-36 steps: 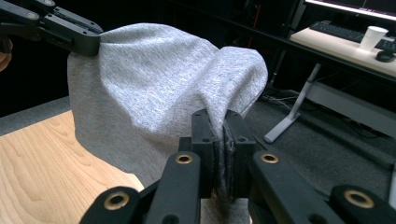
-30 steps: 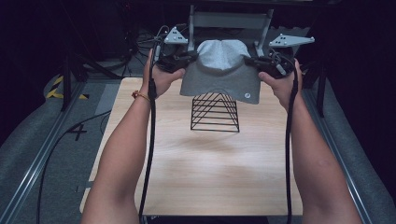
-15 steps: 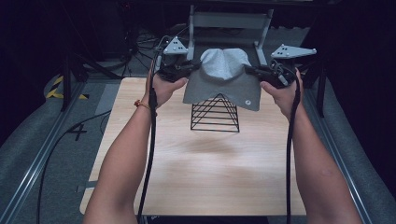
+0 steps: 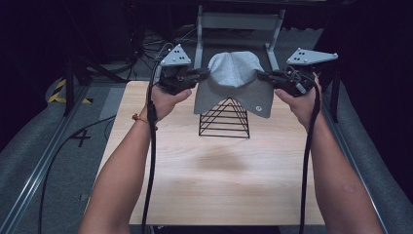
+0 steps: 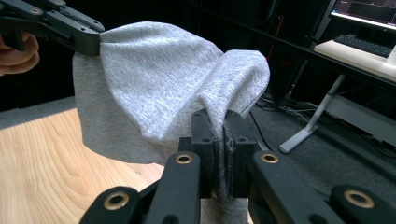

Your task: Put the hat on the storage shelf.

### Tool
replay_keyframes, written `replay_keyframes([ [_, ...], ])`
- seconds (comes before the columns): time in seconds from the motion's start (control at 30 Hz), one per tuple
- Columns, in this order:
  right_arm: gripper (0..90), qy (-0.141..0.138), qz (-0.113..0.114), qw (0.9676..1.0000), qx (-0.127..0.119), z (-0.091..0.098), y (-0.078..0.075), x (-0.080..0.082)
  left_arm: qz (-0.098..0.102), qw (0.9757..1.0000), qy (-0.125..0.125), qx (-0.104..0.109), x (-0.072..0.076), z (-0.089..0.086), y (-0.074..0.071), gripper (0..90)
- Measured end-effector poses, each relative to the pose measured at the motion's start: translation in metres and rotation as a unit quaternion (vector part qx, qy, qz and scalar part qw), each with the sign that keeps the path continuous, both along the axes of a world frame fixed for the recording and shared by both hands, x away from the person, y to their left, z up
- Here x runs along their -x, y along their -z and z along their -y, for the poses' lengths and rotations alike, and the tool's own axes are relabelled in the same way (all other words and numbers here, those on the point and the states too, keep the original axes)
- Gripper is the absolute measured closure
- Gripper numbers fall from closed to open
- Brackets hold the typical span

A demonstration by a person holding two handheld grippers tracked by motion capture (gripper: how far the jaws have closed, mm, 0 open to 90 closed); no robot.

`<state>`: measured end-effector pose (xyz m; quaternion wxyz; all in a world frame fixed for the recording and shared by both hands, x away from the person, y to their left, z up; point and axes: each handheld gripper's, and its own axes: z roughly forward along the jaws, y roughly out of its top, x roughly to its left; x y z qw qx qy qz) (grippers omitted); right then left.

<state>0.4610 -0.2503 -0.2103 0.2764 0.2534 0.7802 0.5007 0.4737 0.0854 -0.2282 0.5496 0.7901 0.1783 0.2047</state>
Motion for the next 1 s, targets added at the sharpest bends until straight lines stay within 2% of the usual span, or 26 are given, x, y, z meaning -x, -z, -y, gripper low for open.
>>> replay_keyframes([
  [0.13,84.7,0.000,-0.004,1.0000,0.004,-0.003,0.006,0.000,-0.006,1.0000,0.001,0.004,0.001,-0.003,0.009,85.6],
  [0.2,84.7,0.000,-0.008,0.9999,0.006,-0.003,0.009,0.000,-0.013,0.9998,0.003,0.015,0.001,-0.006,0.013,85.6],
  [0.37,84.7,-0.001,-0.012,0.9999,0.006,-0.001,0.014,-0.001,-0.019,0.9997,-0.004,0.015,-0.002,-0.009,0.023,85.5],
  [0.43,84.7,0.001,-0.019,0.9997,0.012,-0.002,0.022,-0.003,-0.025,0.9996,-0.010,0.000,-0.006,-0.006,0.031,85.5],
  [0.57,84.6,0.001,-0.032,0.9993,0.020,-0.004,0.036,-0.008,-0.035,0.9993,-0.010,-0.001,-0.011,-0.002,0.042,85.3],
  [0.63,84.6,0.000,-0.037,0.9991,0.019,-0.004,0.043,-0.010,-0.047,0.9988,-0.010,0.005,-0.016,0.001,0.057,85.3],
  [1.0,84.5,-0.005,-0.079,0.9968,0.011,0.002,0.091,-0.017,-0.076,0.9967,-0.009,0.028,-0.023,-0.002,0.106,85.1],
])
